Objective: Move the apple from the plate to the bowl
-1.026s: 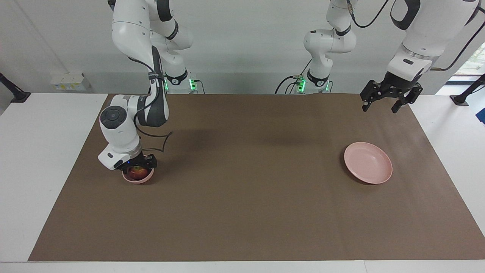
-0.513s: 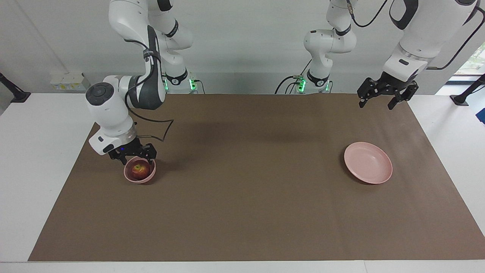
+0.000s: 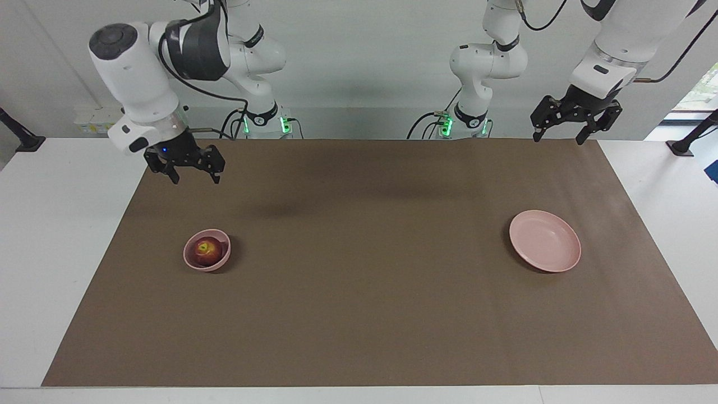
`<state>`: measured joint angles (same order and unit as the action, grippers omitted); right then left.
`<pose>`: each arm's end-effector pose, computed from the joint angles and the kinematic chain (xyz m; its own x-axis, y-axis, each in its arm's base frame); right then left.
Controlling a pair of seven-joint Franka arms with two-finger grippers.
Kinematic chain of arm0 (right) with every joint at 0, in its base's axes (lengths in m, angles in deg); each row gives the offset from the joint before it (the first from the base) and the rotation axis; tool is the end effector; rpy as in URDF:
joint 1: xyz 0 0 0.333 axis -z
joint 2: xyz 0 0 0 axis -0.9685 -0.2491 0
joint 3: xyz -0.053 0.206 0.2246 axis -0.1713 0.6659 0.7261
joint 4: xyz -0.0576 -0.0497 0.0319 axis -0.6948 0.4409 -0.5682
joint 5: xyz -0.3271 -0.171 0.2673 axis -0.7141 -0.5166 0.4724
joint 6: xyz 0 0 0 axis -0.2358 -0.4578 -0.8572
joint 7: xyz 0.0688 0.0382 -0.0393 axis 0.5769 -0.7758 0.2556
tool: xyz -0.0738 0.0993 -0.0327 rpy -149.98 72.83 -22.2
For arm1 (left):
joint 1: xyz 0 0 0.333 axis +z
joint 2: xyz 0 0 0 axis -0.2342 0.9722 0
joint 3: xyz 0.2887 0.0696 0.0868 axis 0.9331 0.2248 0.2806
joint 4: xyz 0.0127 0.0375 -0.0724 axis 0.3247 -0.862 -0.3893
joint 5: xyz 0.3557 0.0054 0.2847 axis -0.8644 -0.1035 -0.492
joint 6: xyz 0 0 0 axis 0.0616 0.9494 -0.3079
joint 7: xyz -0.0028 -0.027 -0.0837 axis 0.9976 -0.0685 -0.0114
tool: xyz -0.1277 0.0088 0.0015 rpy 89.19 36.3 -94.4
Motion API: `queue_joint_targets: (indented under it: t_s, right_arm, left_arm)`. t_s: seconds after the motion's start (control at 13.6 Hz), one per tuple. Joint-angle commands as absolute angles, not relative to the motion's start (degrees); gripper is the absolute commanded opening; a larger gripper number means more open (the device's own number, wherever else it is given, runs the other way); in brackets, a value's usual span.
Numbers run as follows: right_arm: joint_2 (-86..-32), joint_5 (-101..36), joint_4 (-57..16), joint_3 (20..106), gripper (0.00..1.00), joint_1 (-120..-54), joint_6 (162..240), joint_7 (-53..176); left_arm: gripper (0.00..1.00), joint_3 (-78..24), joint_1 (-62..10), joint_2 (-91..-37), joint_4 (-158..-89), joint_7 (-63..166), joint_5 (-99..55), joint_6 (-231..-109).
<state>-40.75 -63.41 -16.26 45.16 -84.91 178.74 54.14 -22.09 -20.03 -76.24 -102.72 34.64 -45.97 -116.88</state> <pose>0.6070 -0.0150 0.5454 0.9995 -0.0128 -0.0282 -0.0130 -0.9999 -0.0072 0.5938 -0.0509 0.6332 0.9947 -0.1025 -0.0096 -0.1022 -0.9945 0.0243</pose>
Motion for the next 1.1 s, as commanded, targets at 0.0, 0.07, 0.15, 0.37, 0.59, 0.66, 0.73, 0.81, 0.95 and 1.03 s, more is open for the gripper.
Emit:
queue_joint_targets:
  t_s: [0.0,0.07,0.15,0.37,0.59,0.66,0.73,0.81,0.95,1.03]
  right_arm:
    - [-39.40,-63.49,-11.99,45.71,1.00,-84.36,171.10,53.76]
    - [-37.83,-63.49,-11.89,45.71,1.00,-84.54,169.77,53.76]
    - [-36.77,-63.58,-11.89,45.71,1.00,-84.80,168.54,53.76]
    - [-35.44,-63.23,-12.86,45.72,1.00,-84.89,167.47,53.75]
    - [-34.39,-62.88,-14.34,45.71,1.00,-84.37,167.56,53.93]
    - [-34.38,-63.49,-14.35,45.45,1.00,-84.02,167.82,54.63]
    - [-34.30,-63.58,-14.61,45.28,1.00,-83.40,168.78,56.55]
    - [-34.30,-63.67,-14.70,45.19,1.00,-82.87,168.79,58.48]
    - [-34.38,-64.54,-14.44,45.01,1.00,-82.17,168.79,59.11]
    - [-34.38,-64.72,-14.27,45.10,1.00,-81.56,168.61,59.64]
  left_arm:
    - [1.00,-21.73,-17.33,-76.69,-102.88,34.45,-46.48,-115.94]
    - [1.00,-21.82,-16.28,-76.60,-102.88,34.45,-46.48,-115.94]
    - [1.00,-21.82,-16.01,-76.52,-102.88,34.53,-46.48,-116.72]
    - [1.00,-21.82,-16.01,-76.60,-102.88,34.45,-46.48,-116.29]
    - [1.00,-21.82,-16.01,-76.60,-102.88,34.45,-46.48,-116.20]
    - [1.00,-21.82,-16.01,-76.60,-102.88,34.45,-46.48,-116.11]
    - [1.00,-21.82,-16.01,-76.60,-102.88,34.45,-46.48,-116.11]
    - [1.00,-21.82,-16.01,-76.60,-102.88,34.53,-46.48,-116.11]
    - [1.00,-21.82,-16.09,-76.60,-102.88,34.54,-46.48,-116.11]
    - [1.00,-21.91,-16.09,-76.60,-102.88,34.45,-46.48,-116.03]
